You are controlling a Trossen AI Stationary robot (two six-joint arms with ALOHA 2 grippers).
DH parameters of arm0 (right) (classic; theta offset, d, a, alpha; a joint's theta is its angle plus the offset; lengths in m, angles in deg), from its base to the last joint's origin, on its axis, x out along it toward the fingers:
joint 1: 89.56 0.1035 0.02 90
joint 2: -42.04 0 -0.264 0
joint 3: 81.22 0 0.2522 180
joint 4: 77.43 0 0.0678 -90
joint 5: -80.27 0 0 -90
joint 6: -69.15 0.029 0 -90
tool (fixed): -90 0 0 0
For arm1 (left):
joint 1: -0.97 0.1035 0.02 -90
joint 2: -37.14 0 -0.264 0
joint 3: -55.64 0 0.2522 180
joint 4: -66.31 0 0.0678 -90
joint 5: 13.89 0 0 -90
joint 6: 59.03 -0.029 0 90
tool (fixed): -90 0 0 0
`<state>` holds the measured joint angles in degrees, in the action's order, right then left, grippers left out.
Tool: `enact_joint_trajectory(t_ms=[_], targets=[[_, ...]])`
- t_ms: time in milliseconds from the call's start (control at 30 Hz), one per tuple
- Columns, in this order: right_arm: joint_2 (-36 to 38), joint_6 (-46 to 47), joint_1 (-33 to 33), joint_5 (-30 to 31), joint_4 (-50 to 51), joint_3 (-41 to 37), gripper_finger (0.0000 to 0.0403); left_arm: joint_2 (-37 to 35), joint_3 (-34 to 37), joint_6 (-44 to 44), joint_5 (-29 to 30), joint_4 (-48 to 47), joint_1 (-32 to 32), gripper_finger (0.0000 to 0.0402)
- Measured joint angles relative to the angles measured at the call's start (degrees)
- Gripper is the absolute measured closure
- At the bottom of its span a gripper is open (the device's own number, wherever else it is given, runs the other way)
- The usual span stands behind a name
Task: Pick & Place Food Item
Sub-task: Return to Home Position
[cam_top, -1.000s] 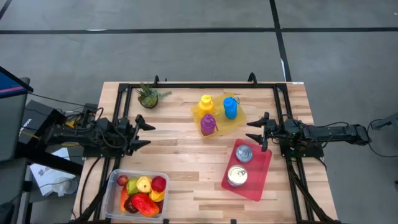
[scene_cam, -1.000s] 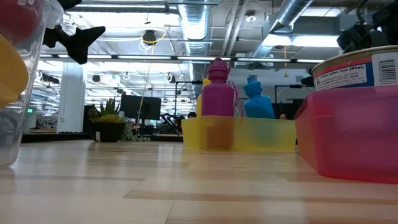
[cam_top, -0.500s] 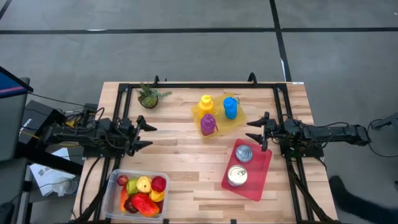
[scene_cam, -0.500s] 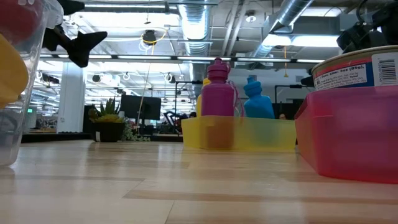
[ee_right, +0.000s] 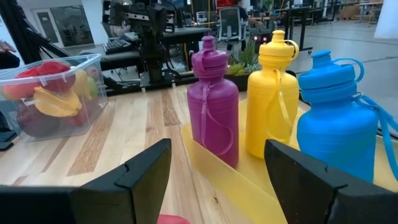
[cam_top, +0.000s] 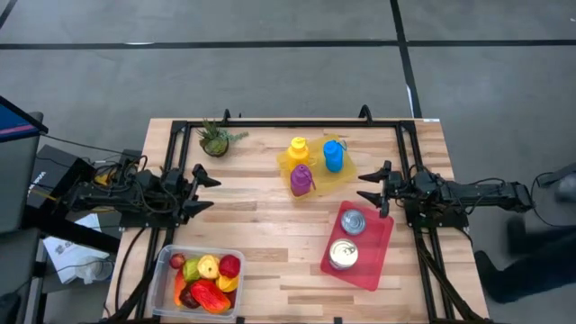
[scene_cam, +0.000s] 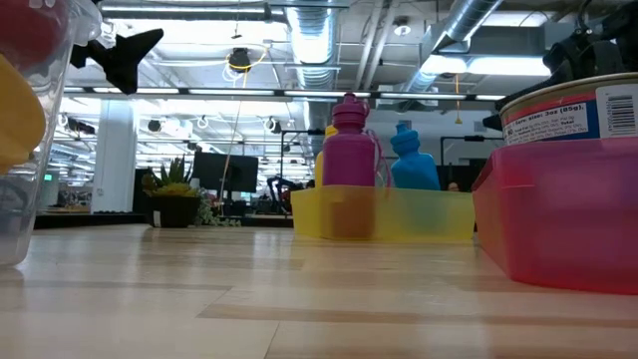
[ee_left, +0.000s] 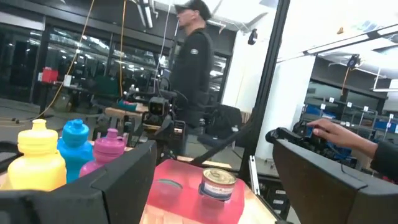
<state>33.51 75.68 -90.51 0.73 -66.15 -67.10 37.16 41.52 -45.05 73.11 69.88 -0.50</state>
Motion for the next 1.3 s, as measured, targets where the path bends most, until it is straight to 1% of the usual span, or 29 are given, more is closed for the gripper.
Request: enact_joint_trajectory(t_ms=[333,1300], targets=[[1.13,0.00,0.01,0.00,-0.07,0.00,0.0154,-0.01,0.00,0.02,-0.02,0.77,0.00,0.0086],[1.07,0.00,0.55,0.00,0.08,0.00,0.0154,-0.01,0.00,0.01,-0.02,0.76,0.00,0.0086]])
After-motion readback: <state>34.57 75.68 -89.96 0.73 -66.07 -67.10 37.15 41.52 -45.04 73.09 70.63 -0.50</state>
